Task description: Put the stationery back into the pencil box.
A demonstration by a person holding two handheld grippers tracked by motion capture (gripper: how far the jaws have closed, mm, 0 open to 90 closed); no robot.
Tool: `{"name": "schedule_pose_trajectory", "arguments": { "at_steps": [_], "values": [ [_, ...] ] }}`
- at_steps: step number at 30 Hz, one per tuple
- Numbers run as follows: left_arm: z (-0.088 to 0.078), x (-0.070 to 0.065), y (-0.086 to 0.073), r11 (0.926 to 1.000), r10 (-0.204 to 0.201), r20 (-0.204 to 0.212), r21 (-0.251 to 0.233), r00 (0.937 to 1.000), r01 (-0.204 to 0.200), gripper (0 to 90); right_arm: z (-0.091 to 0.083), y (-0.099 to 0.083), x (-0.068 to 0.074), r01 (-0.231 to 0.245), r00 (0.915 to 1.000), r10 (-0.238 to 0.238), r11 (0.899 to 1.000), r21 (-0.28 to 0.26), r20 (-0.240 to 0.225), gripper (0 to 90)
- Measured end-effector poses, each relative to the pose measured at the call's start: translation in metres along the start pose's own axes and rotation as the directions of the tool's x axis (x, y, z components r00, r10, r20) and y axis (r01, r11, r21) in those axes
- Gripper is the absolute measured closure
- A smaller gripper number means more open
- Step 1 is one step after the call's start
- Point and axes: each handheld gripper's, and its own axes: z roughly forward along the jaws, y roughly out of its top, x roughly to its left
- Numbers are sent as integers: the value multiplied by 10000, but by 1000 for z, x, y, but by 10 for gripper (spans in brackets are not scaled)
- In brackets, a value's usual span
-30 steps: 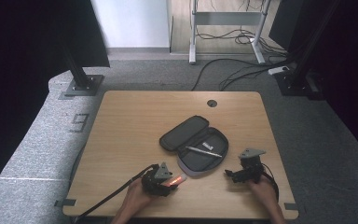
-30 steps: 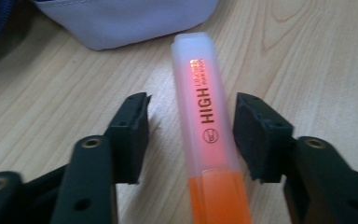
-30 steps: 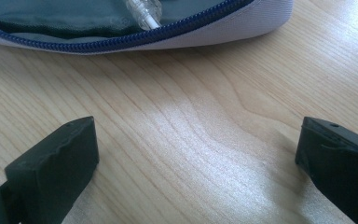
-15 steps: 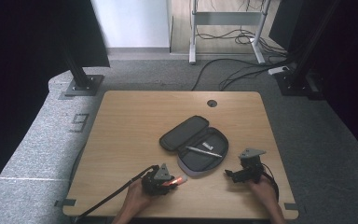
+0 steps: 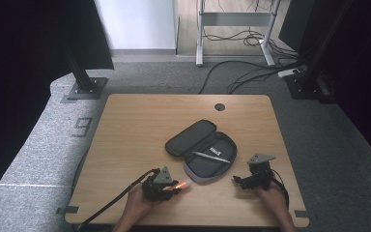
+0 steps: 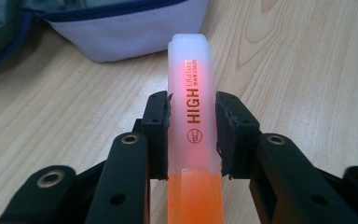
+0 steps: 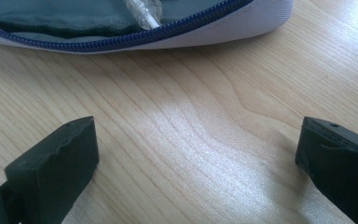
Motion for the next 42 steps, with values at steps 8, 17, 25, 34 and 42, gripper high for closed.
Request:
{"name": "schedule_pose_trajectory", "arguments": {
  "at_steps": [8,17,25,34,42],
  "values": [
    [-16,6,6,9984,-396,73,-402,9992,399,667,0,0,0,-2,10000,2,10000,1,-1,0],
    [-25,16,18,9959,-628,316,-628,9975,647,667,0,0,0,-1,10000,1,10000,3,-1,0],
    [-24,22,35,9975,-365,164,-596,9992,374,667,0,0,0,3,10000,-3,10000,0,-1,0],
    [-16,31,55,9975,-246,105,-653,9996,252,667,0,0,0,1,10000,-1,10000,1,0,0],
    [-5,39,68,9983,-201,194,-547,9996,212,667,0,0,0,4,10000,-4,10000,0,-1,0]
  ]
}}
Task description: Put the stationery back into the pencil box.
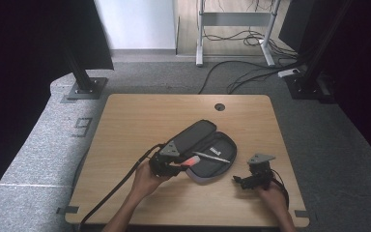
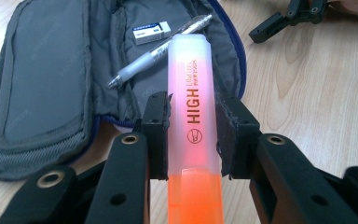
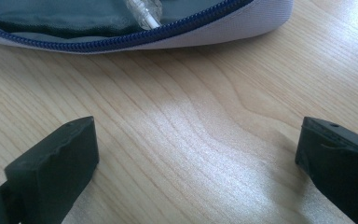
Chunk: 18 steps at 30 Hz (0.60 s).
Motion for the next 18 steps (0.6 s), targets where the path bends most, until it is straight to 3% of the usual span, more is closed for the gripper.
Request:
{"name": "schedule_pose_trajectory", "arguments": {
  "at_steps": [18],
  "values": [
    [29,9,33,9998,131,236,-158,9996,-127,667,0,0,0,-8,10000,8,10000,-3,7,0]
  ]
}}
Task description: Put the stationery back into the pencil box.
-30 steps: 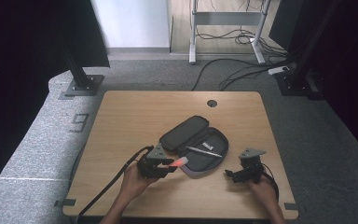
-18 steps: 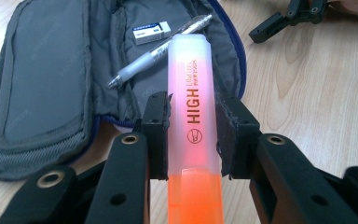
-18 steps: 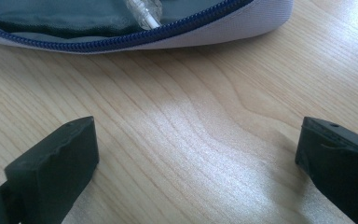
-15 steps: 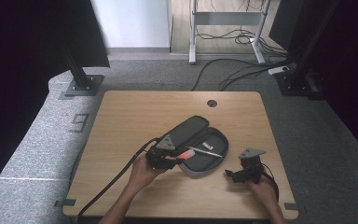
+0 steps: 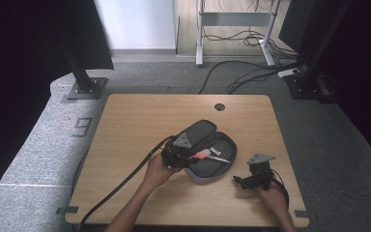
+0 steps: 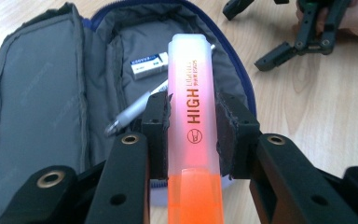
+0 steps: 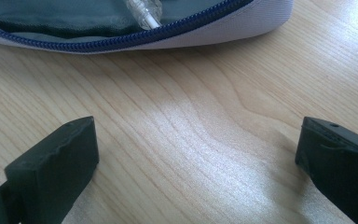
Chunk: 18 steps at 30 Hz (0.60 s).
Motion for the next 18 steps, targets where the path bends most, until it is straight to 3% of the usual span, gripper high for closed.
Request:
{"name": "schedule_pose_trajectory", "arguments": {
  "at_steps": [18],
  "values": [
    [37,11,32,9997,175,73,196,9998,-176,667,-1,-1,0,14,10000,-14,10000,5,-17,0]
  ]
}}
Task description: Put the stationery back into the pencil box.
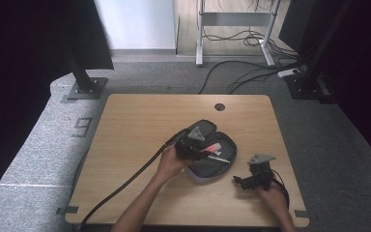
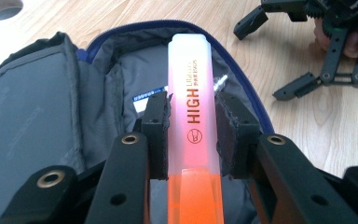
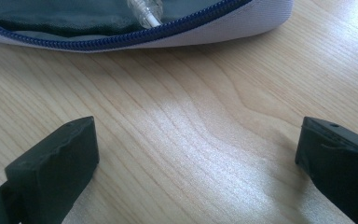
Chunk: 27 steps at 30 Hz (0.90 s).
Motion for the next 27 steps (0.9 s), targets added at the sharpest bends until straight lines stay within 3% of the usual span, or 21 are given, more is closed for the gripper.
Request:
{"name": "schedule_pose_trajectory", "arguments": {
  "at_steps": [7,10,27],
  "values": [
    [16,3,10,9996,155,-200,230,9997,-150,666,0,0,0,3,10000,-3,10000,1,-3,0],
    [23,7,12,9998,-23,-128,186,9999,26,666,0,0,0,9,10000,-9,10000,4,-3,0],
    [47,13,4,9968,-163,-247,775,9996,181,663,-1,-1,0,-2,10000,2,10000,-2,-29,0]
  ]
}}
